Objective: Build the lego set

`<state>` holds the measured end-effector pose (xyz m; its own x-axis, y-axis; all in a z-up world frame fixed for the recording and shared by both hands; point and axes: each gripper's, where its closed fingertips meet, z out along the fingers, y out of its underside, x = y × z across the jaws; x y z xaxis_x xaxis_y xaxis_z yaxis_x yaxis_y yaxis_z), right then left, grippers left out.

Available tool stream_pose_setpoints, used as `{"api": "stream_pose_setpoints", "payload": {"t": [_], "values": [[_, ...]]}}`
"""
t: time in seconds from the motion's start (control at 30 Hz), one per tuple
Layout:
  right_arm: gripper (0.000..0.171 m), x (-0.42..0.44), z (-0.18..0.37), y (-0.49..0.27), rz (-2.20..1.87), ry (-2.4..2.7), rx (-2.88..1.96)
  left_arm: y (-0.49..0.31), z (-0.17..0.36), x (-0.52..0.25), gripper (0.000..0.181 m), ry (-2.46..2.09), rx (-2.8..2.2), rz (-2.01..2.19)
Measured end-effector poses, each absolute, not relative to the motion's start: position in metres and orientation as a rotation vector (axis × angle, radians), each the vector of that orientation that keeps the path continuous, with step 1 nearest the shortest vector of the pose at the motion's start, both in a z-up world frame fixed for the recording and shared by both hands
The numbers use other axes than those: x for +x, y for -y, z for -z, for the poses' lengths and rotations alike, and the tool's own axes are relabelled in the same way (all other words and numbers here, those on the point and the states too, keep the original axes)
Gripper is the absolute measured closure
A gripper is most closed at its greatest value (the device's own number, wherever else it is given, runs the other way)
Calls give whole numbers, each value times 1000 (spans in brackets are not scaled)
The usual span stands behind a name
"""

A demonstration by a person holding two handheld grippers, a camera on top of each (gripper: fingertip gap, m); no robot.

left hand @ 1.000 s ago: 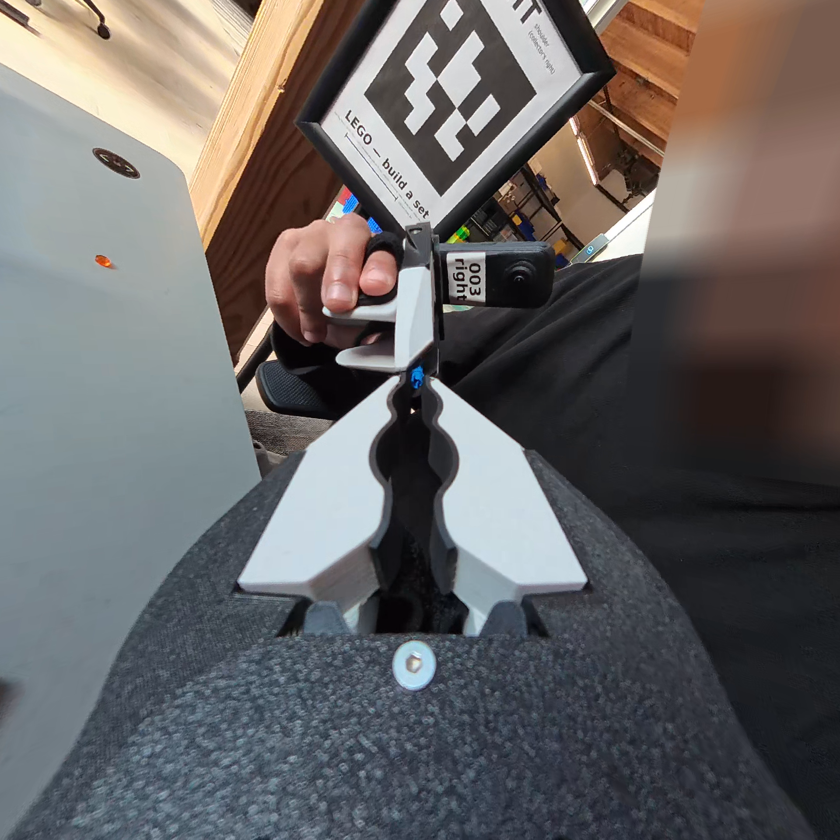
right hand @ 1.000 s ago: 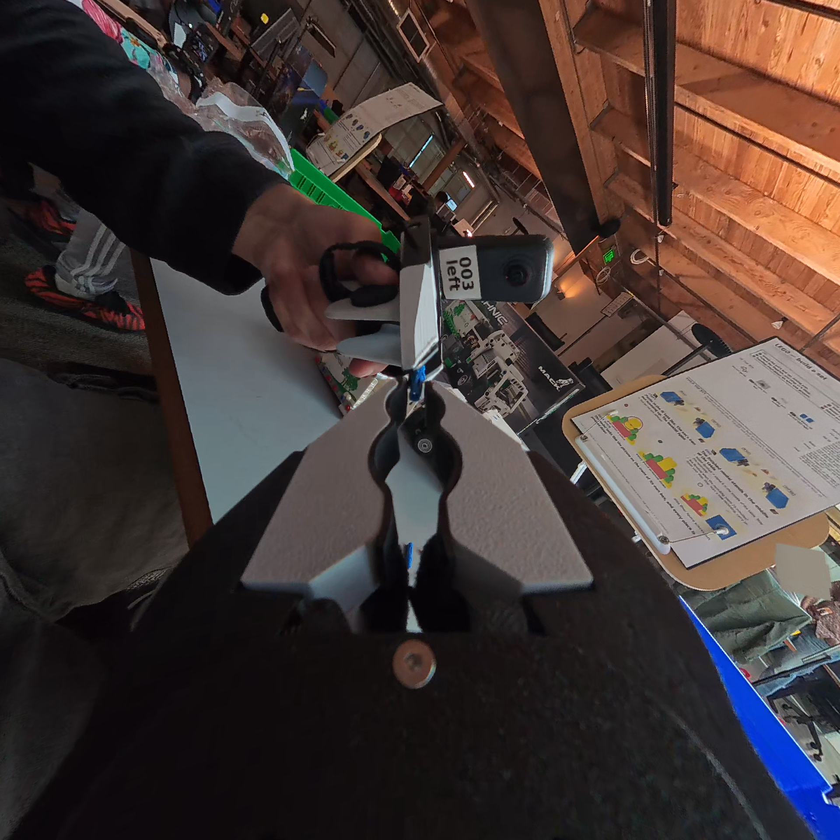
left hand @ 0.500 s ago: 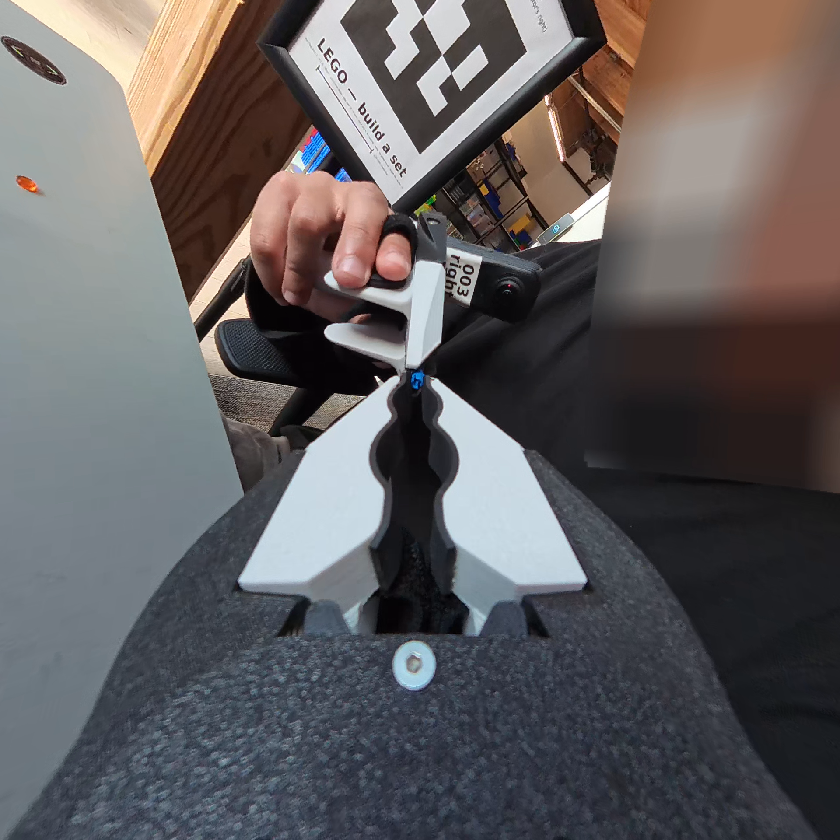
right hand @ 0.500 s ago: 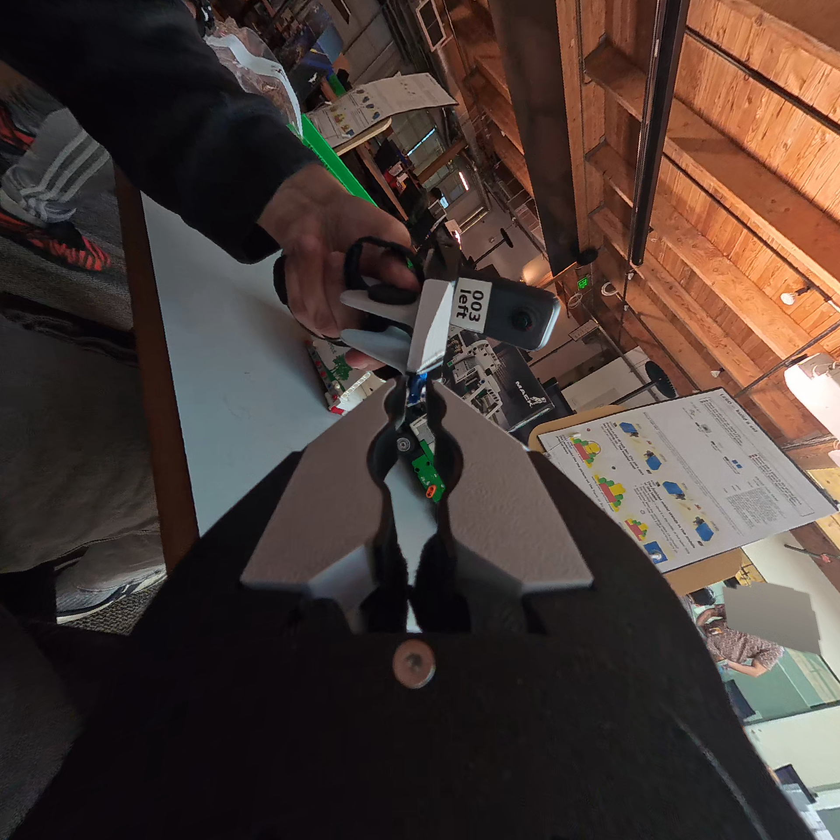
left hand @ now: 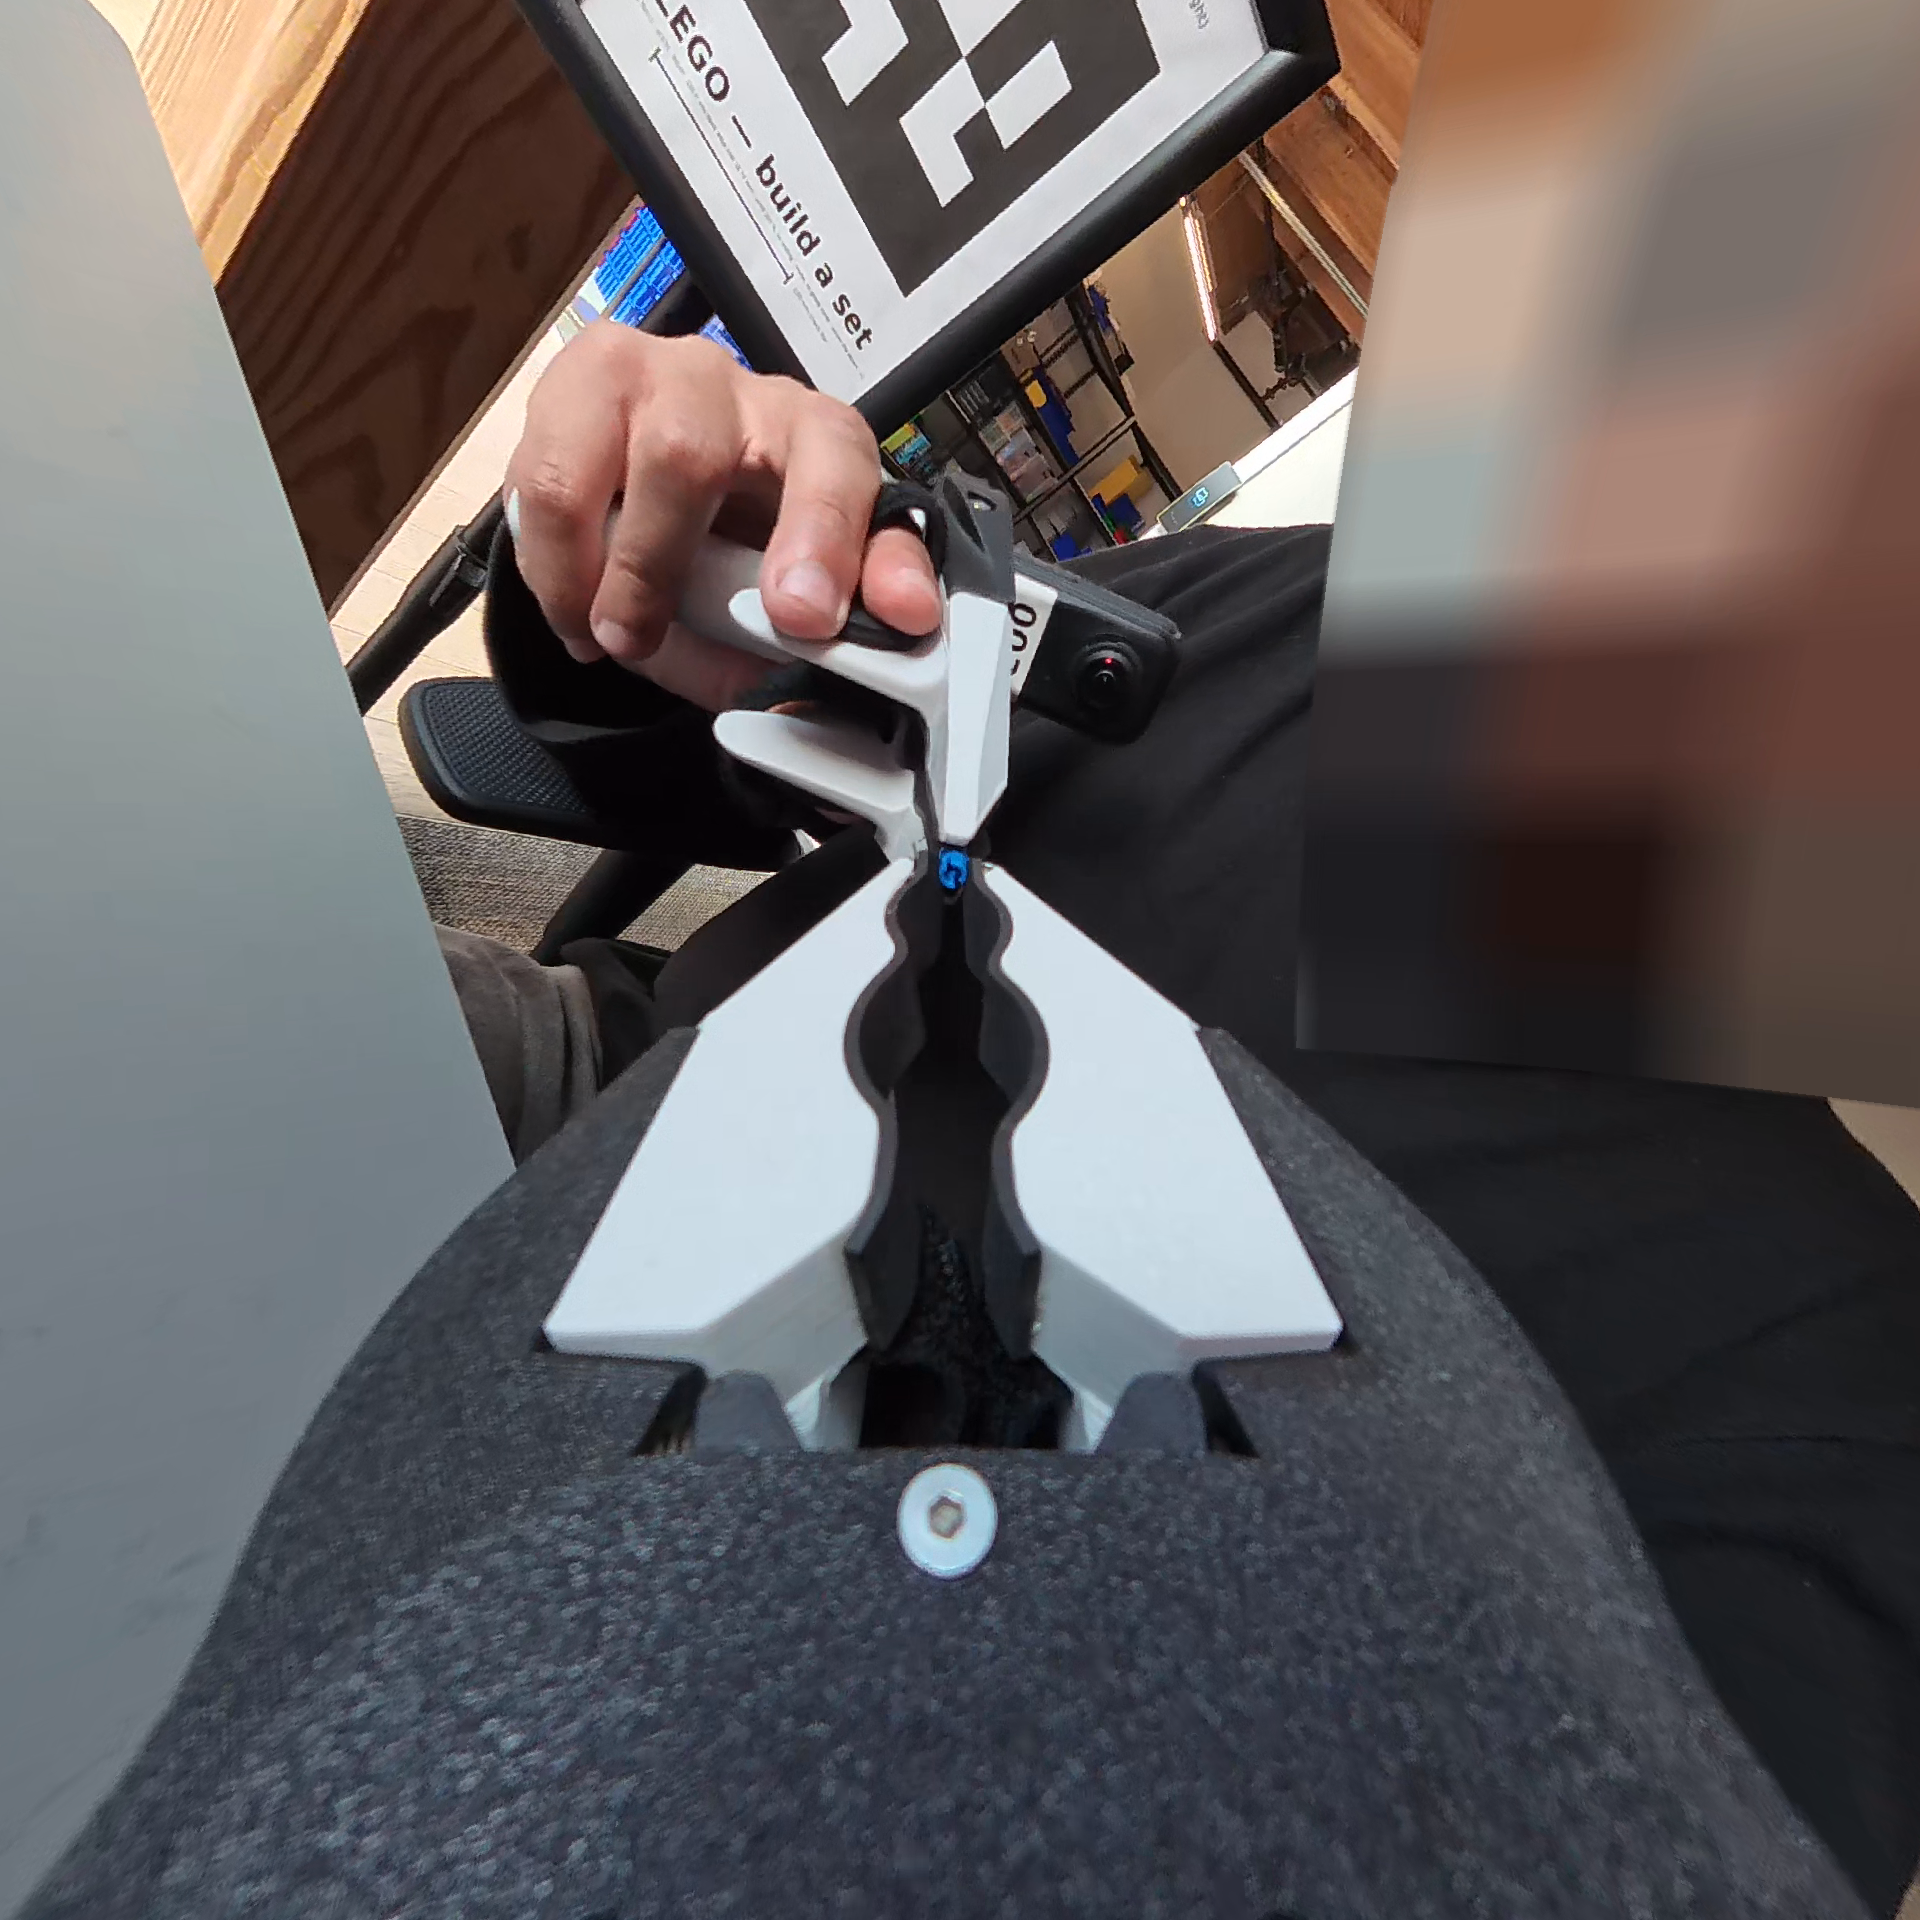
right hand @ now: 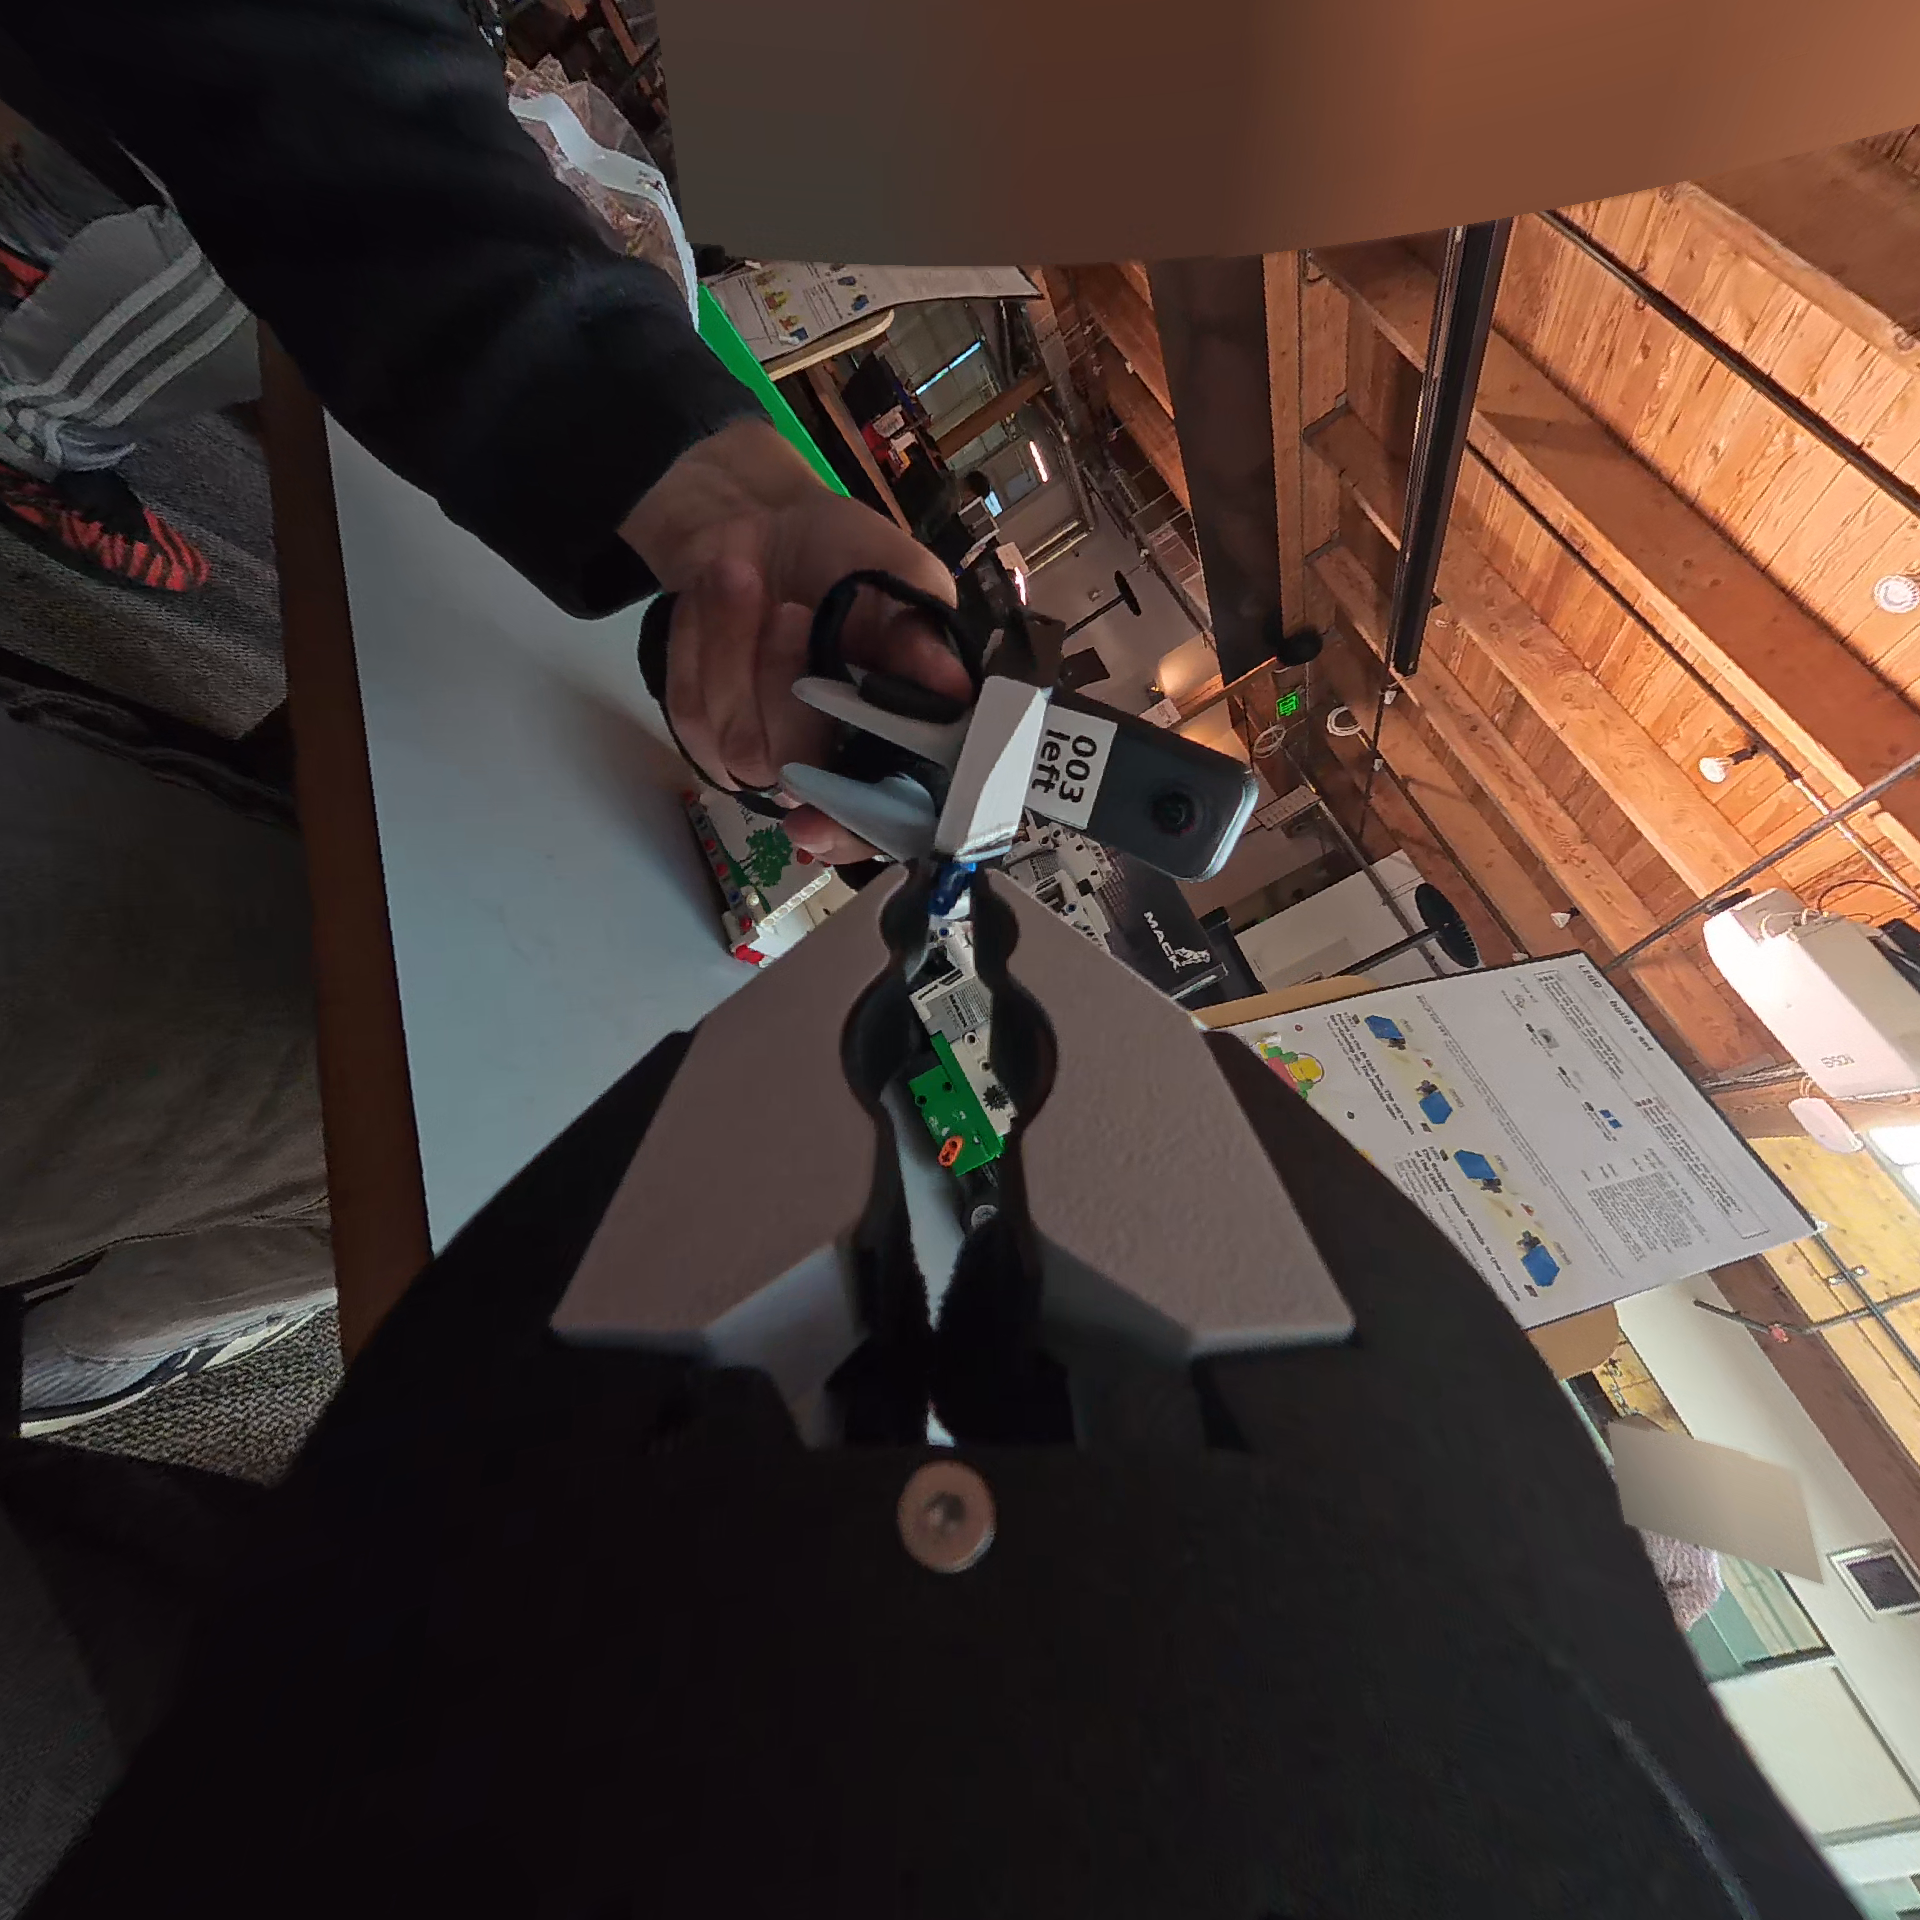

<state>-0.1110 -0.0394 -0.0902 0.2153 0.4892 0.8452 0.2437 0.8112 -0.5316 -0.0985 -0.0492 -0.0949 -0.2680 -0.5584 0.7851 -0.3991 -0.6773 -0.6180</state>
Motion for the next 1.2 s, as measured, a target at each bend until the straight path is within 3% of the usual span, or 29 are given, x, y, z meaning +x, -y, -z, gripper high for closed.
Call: {"api": "stream_pose_setpoints", "payload": {"t": [0.37, 0.47, 0.57, 0.67, 0.83, 1.2], "values": [[168, -114, 102, 28, -265, 1410, -786, 38, 109, -102, 176, -1359, -1897, 1633], [168, -118, 110, 21, -347, 1419, -883, 37, 117, -108, 164, -1518, -1913, 1380], [167, -119, 120, 16, -464, 1425, -968, 23, 129, -120, 138, -1685, -1884, 997], [167, -116, 124, 4, -536, 1398, -1055, 12, 134, -127, 138, -1748, -1869, 824], [167, -113, 142, -20, -664, 1357, -1270, -59, 190, -184, 126, -2004, -1914, -3], [167, -111, 166, -32, -733, 1351, -1390, -81, 234, -183, 126, -2164, -2109, 59]]}}
